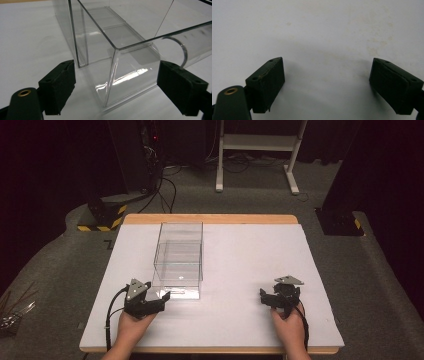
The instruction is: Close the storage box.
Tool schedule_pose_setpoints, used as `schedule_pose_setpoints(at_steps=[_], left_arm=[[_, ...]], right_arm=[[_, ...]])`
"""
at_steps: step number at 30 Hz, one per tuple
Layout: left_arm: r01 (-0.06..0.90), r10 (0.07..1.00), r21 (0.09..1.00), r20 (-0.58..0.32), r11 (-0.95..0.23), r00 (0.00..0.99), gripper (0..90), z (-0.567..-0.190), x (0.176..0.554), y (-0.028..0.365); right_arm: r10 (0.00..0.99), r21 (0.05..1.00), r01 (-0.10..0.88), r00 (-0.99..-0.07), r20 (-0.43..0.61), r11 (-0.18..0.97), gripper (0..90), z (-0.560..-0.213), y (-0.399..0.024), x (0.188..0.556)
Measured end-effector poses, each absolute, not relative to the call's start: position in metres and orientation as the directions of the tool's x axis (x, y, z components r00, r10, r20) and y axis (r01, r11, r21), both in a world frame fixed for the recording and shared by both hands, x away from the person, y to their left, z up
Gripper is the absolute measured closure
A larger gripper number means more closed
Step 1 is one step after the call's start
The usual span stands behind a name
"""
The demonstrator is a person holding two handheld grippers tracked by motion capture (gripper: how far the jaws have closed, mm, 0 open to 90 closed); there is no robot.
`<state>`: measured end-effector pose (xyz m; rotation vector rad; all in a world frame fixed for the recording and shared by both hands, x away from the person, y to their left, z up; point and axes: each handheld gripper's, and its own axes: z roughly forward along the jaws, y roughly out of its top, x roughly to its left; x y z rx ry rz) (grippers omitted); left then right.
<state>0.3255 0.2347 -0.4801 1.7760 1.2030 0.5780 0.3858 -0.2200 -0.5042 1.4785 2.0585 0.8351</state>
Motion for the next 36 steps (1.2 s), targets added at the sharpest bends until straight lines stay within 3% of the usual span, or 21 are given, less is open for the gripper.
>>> schedule_pose_setpoints(at_steps=[36], left_arm=[[0.497, 0.914, 0.859, -0.101, -0.118, 0.393, 11.8, -0.481, 0.354, 0.233]], right_arm=[[0.951, 0.709, 0.666, -0.31, -0.023, 0.234, 12.8, -0.504, -0.22, 0.386]])
